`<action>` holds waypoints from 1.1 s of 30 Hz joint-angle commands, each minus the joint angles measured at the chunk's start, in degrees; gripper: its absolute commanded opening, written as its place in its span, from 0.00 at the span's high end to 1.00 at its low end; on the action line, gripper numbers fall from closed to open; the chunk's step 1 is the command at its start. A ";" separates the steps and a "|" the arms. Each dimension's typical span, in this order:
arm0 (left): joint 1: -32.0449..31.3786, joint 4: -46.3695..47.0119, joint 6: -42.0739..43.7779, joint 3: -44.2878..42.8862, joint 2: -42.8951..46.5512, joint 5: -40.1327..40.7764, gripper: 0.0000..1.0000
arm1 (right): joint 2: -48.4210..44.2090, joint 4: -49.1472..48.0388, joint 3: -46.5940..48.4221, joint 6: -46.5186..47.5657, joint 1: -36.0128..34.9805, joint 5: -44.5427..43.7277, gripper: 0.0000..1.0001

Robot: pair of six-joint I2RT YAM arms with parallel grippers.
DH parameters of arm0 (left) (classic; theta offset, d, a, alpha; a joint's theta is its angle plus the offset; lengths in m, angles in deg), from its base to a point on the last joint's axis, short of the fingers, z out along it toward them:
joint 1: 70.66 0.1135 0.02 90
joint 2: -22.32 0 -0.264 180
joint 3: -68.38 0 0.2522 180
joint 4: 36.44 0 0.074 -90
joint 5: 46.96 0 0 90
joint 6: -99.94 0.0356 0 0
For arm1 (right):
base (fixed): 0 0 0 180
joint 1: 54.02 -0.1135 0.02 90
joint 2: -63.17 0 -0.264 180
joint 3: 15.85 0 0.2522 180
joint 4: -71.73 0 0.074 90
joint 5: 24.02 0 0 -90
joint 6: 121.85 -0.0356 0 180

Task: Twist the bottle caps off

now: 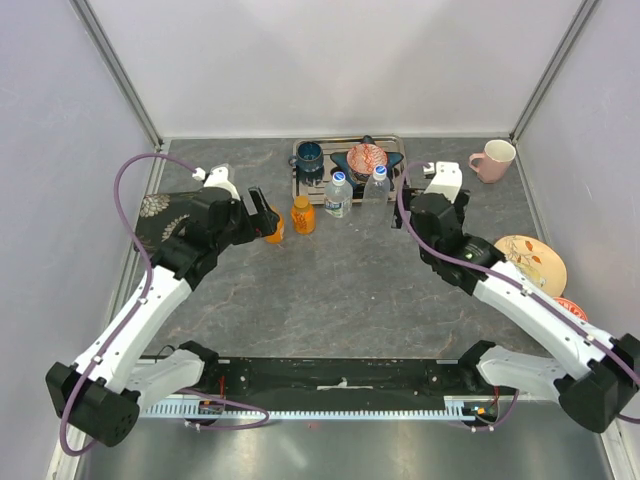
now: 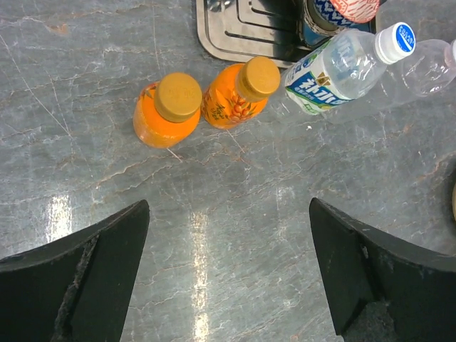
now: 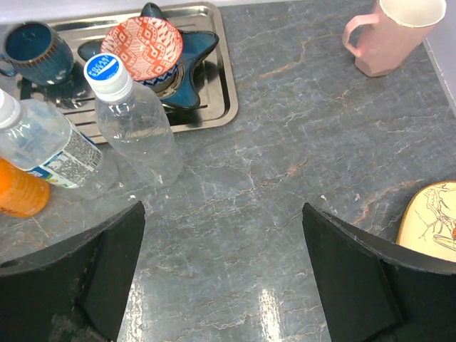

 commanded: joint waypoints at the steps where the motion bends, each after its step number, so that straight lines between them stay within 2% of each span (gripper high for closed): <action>1: -0.14 1.16 1.63 -1.61 0.43 -2.23 0.00 | 3.88 -3.44 3.16 -1.13 -0.12 0.48 0.02; 7: -0.14 2.21 3.12 1.99 3.59 -4.70 0.00 | 13.01 -7.31 13.77 1.42 0.23 1.11 0.02; 10: -0.14 2.48 3.47 3.49 5.61 -4.70 0.01 | 18.72 -7.84 19.48 1.68 1.45 2.07 0.05; 16: -0.14 2.04 4.52 4.72 8.60 -5.05 0.03 | 27.87 -7.93 26.62 2.74 3.39 5.68 0.03; 18: -0.05 1.95 4.79 4.99 9.74 -4.70 0.04 | 29.20 -8.27 26.63 2.30 4.18 6.99 0.05; 23: -0.14 1.69 5.23 5.60 11.06 -3.91 0.05 | 29.47 -11.53 23.91 -1.21 6.38 11.04 0.16; 33: -0.32 2.04 5.05 6.40 10.19 -4.43 0.05 | 32.81 -12.49 23.47 -1.74 7.78 14.99 0.21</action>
